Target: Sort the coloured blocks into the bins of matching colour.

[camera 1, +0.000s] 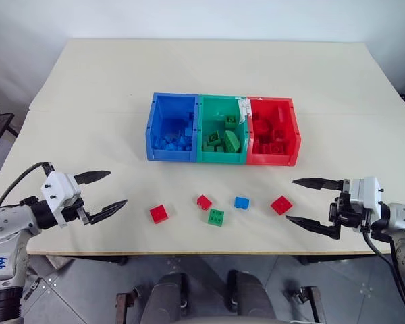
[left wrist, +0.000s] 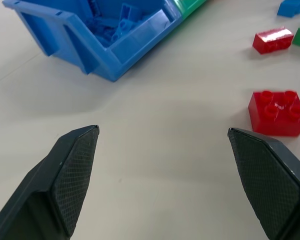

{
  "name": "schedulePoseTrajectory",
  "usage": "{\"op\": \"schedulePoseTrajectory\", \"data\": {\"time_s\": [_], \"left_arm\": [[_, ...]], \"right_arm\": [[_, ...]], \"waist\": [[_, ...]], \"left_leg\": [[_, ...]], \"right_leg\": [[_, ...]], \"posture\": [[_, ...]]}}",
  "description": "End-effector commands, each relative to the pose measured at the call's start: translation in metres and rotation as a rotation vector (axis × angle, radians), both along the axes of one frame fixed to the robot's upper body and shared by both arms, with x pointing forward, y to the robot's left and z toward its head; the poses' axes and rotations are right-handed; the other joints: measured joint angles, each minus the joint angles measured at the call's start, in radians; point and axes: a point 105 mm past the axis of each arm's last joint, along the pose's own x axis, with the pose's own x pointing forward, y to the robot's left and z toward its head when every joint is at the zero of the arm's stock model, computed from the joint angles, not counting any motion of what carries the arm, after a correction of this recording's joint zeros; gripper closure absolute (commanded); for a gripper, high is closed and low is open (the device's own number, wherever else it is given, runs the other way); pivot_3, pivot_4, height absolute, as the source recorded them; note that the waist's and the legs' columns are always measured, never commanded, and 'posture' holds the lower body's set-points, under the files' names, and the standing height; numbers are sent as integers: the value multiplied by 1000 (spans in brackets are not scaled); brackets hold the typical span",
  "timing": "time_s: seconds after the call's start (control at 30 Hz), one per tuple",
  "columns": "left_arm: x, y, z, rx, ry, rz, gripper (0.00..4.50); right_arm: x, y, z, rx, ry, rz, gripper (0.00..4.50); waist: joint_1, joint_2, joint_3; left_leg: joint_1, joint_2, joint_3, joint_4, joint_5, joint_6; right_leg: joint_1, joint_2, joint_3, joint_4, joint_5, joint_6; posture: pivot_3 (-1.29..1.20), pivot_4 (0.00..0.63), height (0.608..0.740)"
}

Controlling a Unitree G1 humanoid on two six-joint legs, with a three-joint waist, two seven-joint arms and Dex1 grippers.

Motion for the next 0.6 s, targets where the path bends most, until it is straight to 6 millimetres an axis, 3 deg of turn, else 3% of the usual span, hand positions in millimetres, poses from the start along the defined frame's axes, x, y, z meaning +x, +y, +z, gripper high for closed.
{"op": "schedulePoseTrajectory", "data": {"time_s": [0.03, 0.1, 0.4, 0.5, 0.6], "left_arm": [[2, -10, 9, -28, -7, -38, 151], [1, -23, 8, -28, 15, -89, 151], [-11, -126, 14, -87, 34, -499, 151], [-15, -141, 7, -67, 55, -580, 151], [-18, -145, 2, -42, 55, -630, 151]], "right_arm": [[-1, -9, 11, 4, -59, -53, 0], [-5, -20, 10, 4, -53, -108, 0], [-34, -78, -18, -99, 2, -317, 0], [-35, -79, -22, -88, 10, -332, 0], [-28, -64, -21, -57, 7, -309, 0]], "waist": [[1, 0, 0], [3, 0, 0], [25, 0, 0], [20, 0, 0], [5, 0, -1]], "left_leg": [[0, 0, 0, 0, 2, 3], [0, 0, 0, 0, 2, 4], [0, -1, 3, 0, 1, 5], [1, 0, 4, 1, 2, 6], [3, 2, 7, 0, 2, 5]], "right_leg": [[0, 0, 0, 1, 0, 0], [0, 0, 0, 2, 0, 0], [2, 0, -2, 0, 0, 0], [2, 1, 0, 1, 0, 0], [2, 4, 2, 0, 0, 0]], "posture": [[0, 150, 740], [0, 150, 740], [0, 150, 740], [0, 150, 740], [0, 150, 740]]}}
